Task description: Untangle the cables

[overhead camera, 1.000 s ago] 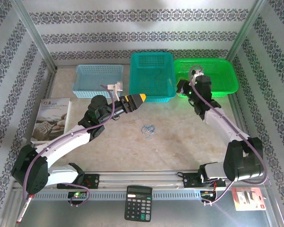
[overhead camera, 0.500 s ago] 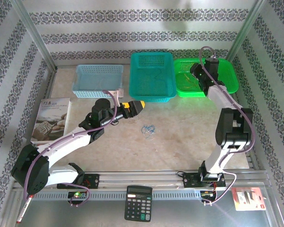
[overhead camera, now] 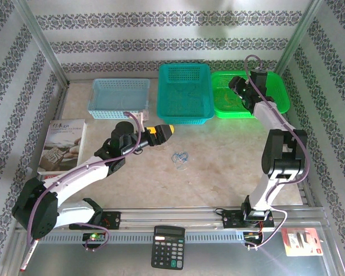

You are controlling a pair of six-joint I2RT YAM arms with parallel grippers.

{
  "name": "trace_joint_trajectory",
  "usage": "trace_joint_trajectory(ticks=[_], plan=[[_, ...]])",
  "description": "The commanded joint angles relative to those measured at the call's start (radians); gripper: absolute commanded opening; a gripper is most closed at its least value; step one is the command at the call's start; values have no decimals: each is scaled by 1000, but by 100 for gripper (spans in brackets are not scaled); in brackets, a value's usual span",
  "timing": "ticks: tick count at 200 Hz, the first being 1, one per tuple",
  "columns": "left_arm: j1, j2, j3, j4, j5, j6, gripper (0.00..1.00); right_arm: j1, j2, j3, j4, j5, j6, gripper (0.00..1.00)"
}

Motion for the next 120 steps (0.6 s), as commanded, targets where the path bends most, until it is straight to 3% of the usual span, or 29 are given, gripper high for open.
trace_joint_trajectory(ticks=[1, 62, 120], plan=[[-1, -11, -14, -45, -37, 29, 100, 32, -90, -50, 45, -60, 13, 51], [4, 2, -8, -209, -148, 78, 100, 206, -291, -271, 88, -55, -44, 52], [14, 96, 80, -432, -199, 183, 100, 449, -473, -539, 99, 32, -97, 52]])
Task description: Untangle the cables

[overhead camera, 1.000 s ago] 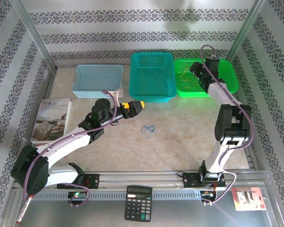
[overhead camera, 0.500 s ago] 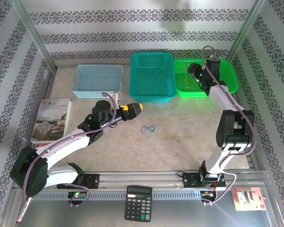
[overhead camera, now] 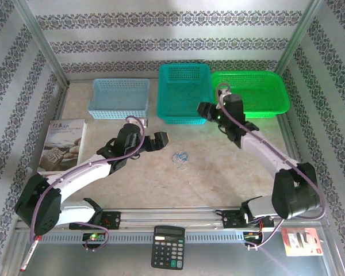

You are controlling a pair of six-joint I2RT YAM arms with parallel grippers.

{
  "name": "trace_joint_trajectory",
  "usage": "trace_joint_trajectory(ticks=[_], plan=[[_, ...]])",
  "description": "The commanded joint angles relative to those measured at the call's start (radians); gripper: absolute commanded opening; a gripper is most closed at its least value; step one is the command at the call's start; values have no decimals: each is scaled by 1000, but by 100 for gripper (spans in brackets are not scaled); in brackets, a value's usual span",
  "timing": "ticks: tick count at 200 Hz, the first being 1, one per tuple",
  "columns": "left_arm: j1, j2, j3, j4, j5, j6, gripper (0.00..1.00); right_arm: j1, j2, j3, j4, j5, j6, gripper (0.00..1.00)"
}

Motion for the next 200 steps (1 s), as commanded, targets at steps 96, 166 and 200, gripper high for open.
trace_joint_trajectory(ticks=[96, 166, 200], plan=[[12, 373, 274, -255, -78, 206, 65, 232, -273, -376, 11, 170, 18, 52], [0, 571, 427, -308, -118, 278, 53, 230, -395, -467, -22, 196, 39, 52], [-19, 621, 476, -329, -160, 292, 48, 231, -389, -464, -19, 184, 39, 53]])
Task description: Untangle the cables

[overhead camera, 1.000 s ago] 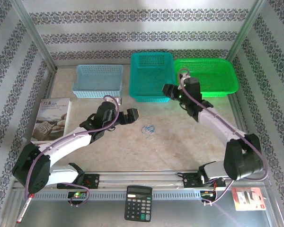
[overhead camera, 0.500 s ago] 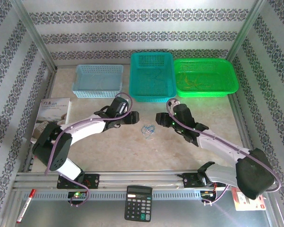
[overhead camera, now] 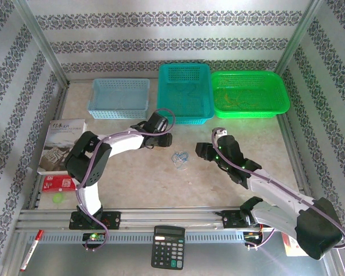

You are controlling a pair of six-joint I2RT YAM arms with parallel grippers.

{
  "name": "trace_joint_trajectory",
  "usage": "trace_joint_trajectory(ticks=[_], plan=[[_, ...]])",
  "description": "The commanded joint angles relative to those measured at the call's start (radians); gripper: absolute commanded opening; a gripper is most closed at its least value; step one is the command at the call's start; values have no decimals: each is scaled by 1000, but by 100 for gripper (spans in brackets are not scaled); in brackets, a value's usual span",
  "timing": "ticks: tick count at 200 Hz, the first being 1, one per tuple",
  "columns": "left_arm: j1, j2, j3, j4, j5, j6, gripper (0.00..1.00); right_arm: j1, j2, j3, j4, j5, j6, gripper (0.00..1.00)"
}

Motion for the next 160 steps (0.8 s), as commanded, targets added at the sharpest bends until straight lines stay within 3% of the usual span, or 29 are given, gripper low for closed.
trace_joint_trajectory(ticks=[1, 86, 122, 143, 160], plan=[[-19, 27, 49, -59, -54, 42, 48, 5, -7, -11, -1, 14, 11, 53], [-37, 110, 114, -99, -105, 60, 36, 14, 28, 27, 17, -40, -1, 53], [-37, 112, 103, -86, -96, 59, 19, 41, 80, 53, 33, -56, -8, 53], [-37, 100, 96, -83, -87, 62, 0, 63, 124, 72, 52, -60, -11, 53], [-37, 74, 85, -86, -83, 62, 0, 80, 162, 87, 68, -60, -11, 53]])
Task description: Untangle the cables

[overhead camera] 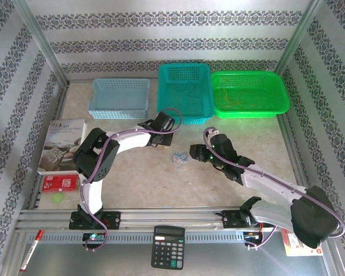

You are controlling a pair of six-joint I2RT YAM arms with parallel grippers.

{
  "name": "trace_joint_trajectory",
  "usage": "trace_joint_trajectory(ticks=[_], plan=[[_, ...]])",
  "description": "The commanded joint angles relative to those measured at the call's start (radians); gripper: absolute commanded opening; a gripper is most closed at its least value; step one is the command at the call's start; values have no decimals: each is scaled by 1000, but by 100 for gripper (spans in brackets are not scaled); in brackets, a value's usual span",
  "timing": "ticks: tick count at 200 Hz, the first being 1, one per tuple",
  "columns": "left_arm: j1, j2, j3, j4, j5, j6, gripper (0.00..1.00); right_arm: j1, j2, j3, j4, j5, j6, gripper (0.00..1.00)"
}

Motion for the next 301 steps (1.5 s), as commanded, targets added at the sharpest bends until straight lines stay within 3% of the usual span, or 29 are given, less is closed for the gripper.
trace_joint_trajectory(ticks=[1, 96, 158, 214, 301], plan=[[-9, -18, -13, -40, 7, 6, 0, 25, 41, 43, 51, -13, -9, 53], [-10, -341, -106, -9, 119, -70, 0, 89, 295, 105, 220, -28, 40, 52], [-9, -554, -164, 64, 152, -124, 0, 92, 415, 55, 318, -23, 92, 50], [-9, -684, -214, 150, 176, -146, 0, 83, 286, 12, 272, -43, 88, 55], [-9, -743, -270, 212, 190, -133, 0, -40, -51, 16, 88, -89, 58, 58]])
